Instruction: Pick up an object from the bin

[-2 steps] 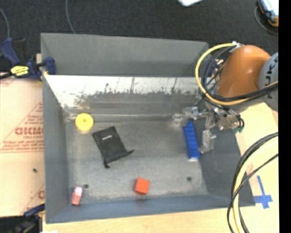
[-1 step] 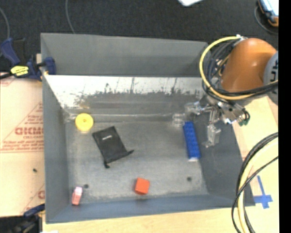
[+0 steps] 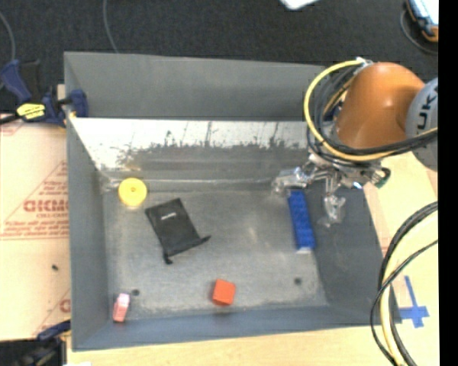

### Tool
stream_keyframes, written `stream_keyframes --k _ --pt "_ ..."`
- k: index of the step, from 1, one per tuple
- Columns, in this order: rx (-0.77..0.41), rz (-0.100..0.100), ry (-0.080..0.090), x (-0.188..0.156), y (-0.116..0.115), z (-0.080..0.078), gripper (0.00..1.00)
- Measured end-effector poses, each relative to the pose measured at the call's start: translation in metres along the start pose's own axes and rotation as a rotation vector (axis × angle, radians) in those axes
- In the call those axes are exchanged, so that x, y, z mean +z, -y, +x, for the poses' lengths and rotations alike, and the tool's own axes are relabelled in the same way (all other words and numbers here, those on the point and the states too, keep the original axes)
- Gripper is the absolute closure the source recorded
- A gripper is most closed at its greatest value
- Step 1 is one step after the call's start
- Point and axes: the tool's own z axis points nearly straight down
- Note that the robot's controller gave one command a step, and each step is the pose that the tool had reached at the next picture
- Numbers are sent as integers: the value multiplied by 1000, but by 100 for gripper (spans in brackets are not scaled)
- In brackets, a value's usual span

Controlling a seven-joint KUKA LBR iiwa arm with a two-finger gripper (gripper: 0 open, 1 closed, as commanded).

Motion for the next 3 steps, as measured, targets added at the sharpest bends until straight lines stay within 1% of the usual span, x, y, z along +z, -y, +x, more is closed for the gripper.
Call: stream_keyframes --k 1,2,3 --pt "-246 0 18 46 15 -4 0" --pt "-313 9 13 47 2 -9 100" --pt "-312 8 13 47 3 -9 100"
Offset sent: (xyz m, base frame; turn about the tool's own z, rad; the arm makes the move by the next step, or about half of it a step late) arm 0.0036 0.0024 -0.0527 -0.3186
